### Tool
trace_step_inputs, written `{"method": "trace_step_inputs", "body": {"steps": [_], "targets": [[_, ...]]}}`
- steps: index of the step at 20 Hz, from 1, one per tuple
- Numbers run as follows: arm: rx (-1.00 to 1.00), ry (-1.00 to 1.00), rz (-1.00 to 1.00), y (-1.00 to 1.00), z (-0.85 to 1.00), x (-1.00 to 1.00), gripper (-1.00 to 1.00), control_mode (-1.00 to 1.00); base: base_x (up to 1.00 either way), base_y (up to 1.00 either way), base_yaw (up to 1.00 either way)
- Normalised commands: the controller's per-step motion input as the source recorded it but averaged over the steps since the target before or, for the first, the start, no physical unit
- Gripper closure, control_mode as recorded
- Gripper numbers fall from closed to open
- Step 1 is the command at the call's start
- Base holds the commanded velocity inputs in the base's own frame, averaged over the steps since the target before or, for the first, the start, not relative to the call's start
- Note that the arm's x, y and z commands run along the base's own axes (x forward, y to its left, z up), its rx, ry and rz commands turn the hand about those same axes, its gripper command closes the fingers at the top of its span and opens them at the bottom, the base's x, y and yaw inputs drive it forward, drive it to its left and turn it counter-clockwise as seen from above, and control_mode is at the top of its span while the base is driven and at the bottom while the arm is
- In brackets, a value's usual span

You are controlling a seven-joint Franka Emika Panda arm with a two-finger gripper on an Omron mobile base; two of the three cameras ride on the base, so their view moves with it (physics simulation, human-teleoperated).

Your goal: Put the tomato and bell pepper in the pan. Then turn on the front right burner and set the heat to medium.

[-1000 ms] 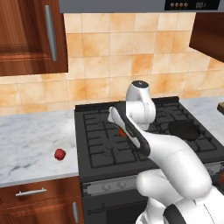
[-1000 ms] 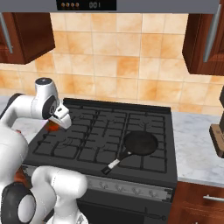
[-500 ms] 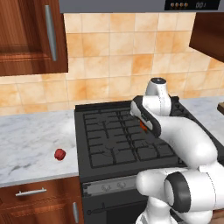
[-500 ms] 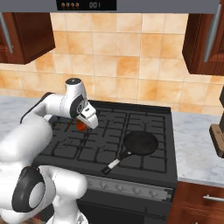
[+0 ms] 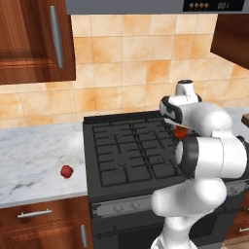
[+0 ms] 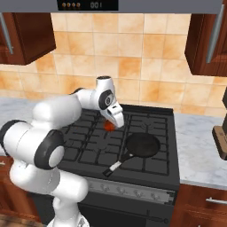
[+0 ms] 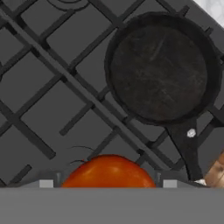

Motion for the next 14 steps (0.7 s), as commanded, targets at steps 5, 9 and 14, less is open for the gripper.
{"method": "trace_step_inputs", "body": {"steps": [5, 9, 14], "targets": [[0.0, 0.19, -0.25, -1.0, -0.13, 0.41, 1.0, -1.0, 0.0, 0.0, 0.0], [0.0, 0.04, -0.24, -0.98, -0.18, 0.02, 1.0, -1.0, 0.0, 0.0, 0.0], [0.0, 0.06, -0.22, -0.98, -0.3, 0.1, 1.0, -1.0, 0.0, 0.0, 0.0]]}}
